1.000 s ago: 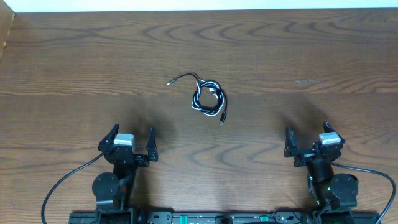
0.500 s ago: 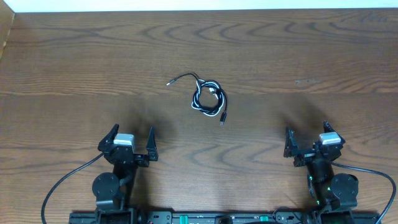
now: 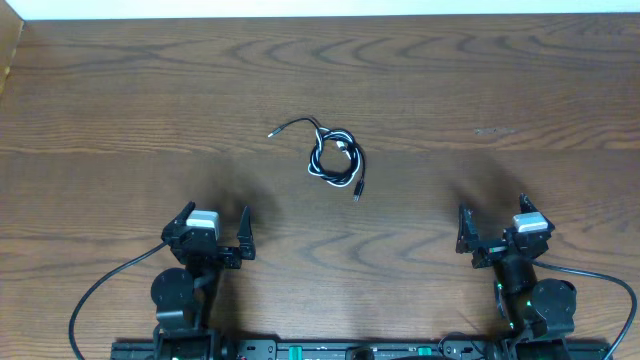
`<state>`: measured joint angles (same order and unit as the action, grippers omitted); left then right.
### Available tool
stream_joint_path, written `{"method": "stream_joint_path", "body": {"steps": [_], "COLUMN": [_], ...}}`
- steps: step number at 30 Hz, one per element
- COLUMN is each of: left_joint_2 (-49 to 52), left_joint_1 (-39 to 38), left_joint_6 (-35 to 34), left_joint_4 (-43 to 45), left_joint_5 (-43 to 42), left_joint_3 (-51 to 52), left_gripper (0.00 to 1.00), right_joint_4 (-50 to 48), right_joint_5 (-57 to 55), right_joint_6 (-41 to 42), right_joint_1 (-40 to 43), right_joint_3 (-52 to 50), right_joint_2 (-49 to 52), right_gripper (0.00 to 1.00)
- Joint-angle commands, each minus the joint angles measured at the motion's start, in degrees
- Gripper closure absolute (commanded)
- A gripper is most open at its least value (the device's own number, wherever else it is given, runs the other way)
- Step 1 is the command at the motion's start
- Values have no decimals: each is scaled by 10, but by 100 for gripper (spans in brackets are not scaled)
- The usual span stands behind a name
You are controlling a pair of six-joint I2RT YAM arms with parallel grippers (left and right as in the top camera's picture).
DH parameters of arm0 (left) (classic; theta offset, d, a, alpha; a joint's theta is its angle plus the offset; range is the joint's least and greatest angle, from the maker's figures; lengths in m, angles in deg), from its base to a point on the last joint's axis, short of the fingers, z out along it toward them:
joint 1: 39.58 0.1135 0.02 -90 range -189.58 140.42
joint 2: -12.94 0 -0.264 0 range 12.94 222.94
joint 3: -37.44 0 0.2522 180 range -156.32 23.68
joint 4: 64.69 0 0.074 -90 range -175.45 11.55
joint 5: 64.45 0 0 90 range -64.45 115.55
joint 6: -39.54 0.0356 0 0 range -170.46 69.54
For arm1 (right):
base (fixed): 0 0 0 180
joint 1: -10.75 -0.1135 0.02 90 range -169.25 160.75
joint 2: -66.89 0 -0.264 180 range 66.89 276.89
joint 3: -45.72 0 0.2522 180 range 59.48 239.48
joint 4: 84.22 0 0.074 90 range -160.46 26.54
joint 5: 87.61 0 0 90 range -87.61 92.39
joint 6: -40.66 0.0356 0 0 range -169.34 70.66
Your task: Untangle cables
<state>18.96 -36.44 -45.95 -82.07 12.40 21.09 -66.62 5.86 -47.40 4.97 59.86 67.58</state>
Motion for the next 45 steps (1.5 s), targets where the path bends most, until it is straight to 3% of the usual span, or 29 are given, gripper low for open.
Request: {"method": "stream_joint_path", "body": {"steps": [1,24,31,39,45], "left_joint_2": [12,30,146,330,498], "left_joint_1": [-3,-3,-3,-13,-71], "left_joint_6": [-3,-29,-28,-2,2], "left_joint_4": [-3,23,-15,-150,-245], "left_joint_5": [1,3,-29,-31,-31], "left_joint_3": [-1,-36,-150,-373,-551], "left_gripper": [0,0,0,0,1], "right_joint_4": [2,4,62,168,292], "right_joint_5": [11,-1,38,60,90], "right_joint_6": [6,23,23,23,7], "right_joint_1": [1,1,1,2,2], "right_joint_3": [0,24,151,340,499], "right_joint_2": [-3,21,89,234,381], "right_gripper": [1,1,1,1,1]}}
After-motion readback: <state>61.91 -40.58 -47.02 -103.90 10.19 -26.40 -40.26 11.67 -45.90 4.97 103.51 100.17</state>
